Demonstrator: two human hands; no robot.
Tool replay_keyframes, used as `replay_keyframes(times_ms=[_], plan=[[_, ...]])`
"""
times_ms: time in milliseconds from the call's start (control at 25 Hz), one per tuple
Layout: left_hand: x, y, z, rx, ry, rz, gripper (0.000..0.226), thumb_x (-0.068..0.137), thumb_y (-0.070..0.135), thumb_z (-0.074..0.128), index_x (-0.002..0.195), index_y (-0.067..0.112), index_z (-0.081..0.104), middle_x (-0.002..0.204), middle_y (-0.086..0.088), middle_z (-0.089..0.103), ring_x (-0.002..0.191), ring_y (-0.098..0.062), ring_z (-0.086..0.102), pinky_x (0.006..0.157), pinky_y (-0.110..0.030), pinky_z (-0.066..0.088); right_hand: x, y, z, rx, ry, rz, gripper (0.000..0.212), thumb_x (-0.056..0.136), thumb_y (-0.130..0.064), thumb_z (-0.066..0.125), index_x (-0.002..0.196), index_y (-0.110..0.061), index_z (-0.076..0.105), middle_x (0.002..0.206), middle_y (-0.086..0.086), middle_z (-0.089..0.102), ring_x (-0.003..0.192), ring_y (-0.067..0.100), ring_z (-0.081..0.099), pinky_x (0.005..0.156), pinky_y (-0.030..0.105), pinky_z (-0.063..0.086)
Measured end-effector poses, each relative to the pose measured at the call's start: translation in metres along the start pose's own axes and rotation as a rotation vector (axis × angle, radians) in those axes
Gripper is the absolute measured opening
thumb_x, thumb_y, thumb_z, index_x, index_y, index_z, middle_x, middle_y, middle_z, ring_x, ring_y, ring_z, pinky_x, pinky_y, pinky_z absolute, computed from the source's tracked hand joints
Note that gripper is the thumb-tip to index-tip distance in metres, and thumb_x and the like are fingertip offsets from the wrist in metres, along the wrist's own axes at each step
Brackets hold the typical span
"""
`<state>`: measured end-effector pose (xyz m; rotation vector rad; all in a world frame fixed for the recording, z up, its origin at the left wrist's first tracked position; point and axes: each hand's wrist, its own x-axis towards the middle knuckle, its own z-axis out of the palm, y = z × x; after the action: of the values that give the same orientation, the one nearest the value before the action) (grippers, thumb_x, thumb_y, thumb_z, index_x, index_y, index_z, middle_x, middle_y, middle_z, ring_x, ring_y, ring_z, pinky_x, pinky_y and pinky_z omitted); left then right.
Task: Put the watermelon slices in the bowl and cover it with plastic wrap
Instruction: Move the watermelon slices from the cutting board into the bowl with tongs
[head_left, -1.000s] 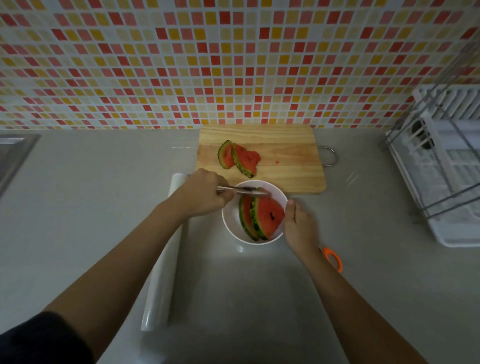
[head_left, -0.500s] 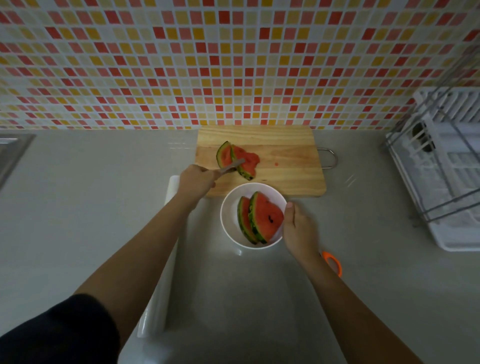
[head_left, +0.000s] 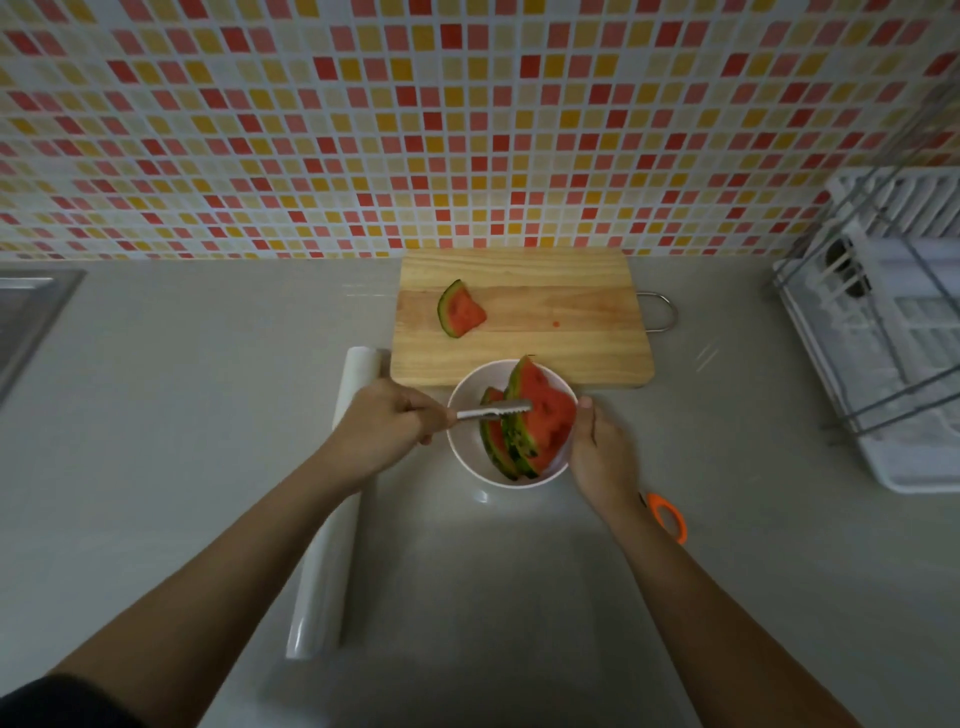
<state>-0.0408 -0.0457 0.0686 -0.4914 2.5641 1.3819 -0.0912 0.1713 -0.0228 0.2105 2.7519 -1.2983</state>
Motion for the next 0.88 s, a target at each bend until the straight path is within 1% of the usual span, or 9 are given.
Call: replay_keyframes(times_ms=[120,200,320,400,520,600,680,800,880], plan=[[-0.004,0.011,0.013,0.349,0.046,0.17,0.037,0.087,0.029,0.061,0.059,0.006,0.066,0.059,-0.011,0.063,0.058,-0.014,0.054,0.055,-0.022,0.036,-0.001,0.0,0.0,0.007,0.003,0.012,0.055,0.1,-0.036,0.021,0.087,-0.002,0.063,0.093,0.024,0.067,0.089,0.037,0.061,0.07,0.035,0.038],[-0.009,0.02,0.015,0.542,0.069,0.282,0.039,0.09,0.034,0.055,0.062,0.009,0.065,0.063,-0.01,0.065,0.063,-0.022,0.058,0.059,-0.027,0.038,-0.001,0.0,0.0,0.024,-0.002,0.009,0.057,0.1,-0.036,0.021,0.086,-0.001,0.063,0.091,0.024,0.067,0.088,0.037,0.061,0.069,0.035,0.039],[-0.019,0.029,0.007,0.732,0.187,0.41,0.04,0.088,0.038,0.047,0.066,0.008,0.063,0.067,-0.011,0.067,0.065,-0.028,0.061,0.057,-0.026,0.032,-0.001,-0.001,0.0,0.006,-0.004,0.008,0.057,0.1,-0.036,0.022,0.085,0.002,0.063,0.092,0.026,0.067,0.089,0.038,0.061,0.071,0.036,0.04],[-0.012,0.032,-0.006,0.786,0.293,0.415,0.048,0.086,0.041,0.037,0.064,0.006,0.062,0.067,-0.015,0.067,0.066,-0.035,0.062,0.058,-0.027,0.031,0.0,-0.001,0.0,-0.01,-0.004,0.005,0.057,0.1,-0.035,0.022,0.085,0.002,0.062,0.092,0.027,0.067,0.089,0.039,0.061,0.071,0.036,0.04],[0.026,0.021,-0.021,0.524,0.395,0.18,0.043,0.092,0.031,0.049,0.061,0.001,0.056,0.062,-0.021,0.06,0.069,-0.041,0.059,0.059,-0.032,0.032,0.001,0.0,0.0,-0.002,-0.01,-0.006,0.054,0.1,-0.034,0.023,0.084,-0.001,0.062,0.089,0.025,0.067,0.087,0.038,0.061,0.07,0.037,0.041],[0.056,0.004,-0.017,0.347,0.426,0.014,0.041,0.09,0.024,0.054,0.065,-0.007,0.061,0.063,-0.024,0.058,0.069,-0.039,0.058,0.06,-0.031,0.034,0.001,0.0,0.0,0.001,0.0,-0.018,0.05,0.1,-0.032,0.025,0.082,-0.001,0.06,0.087,0.025,0.066,0.085,0.039,0.061,0.067,0.035,0.038],[0.082,-0.011,-0.009,0.194,0.416,-0.108,0.039,0.089,0.027,0.055,0.072,-0.006,0.068,0.07,-0.021,0.063,0.071,-0.031,0.059,0.065,-0.03,0.037,0.002,0.001,0.0,0.002,0.011,-0.029,0.047,0.1,-0.031,0.026,0.082,-0.001,0.059,0.086,0.025,0.066,0.084,0.04,0.06,0.065,0.034,0.036],[0.106,-0.023,0.002,0.018,0.39,-0.171,0.028,0.086,0.031,0.058,0.082,0.009,0.075,0.074,-0.007,0.064,0.075,-0.022,0.058,0.066,-0.025,0.04,0.002,0.003,0.001,0.011,0.009,-0.035,0.045,0.1,-0.031,0.026,0.086,-0.004,0.059,0.088,0.023,0.066,0.085,0.039,0.06,0.067,0.034,0.037],[0.111,-0.026,0.006,-0.045,0.422,-0.179,0.025,0.084,0.027,0.06,0.091,0.011,0.077,0.075,-0.004,0.066,0.074,-0.019,0.06,0.057,-0.02,0.039,0.002,0.003,0.001,0.012,0.012,-0.029,0.045,0.1,-0.032,0.026,0.087,-0.004,0.059,0.09,0.024,0.066,0.087,0.039,0.06,0.069,0.037,0.039]])
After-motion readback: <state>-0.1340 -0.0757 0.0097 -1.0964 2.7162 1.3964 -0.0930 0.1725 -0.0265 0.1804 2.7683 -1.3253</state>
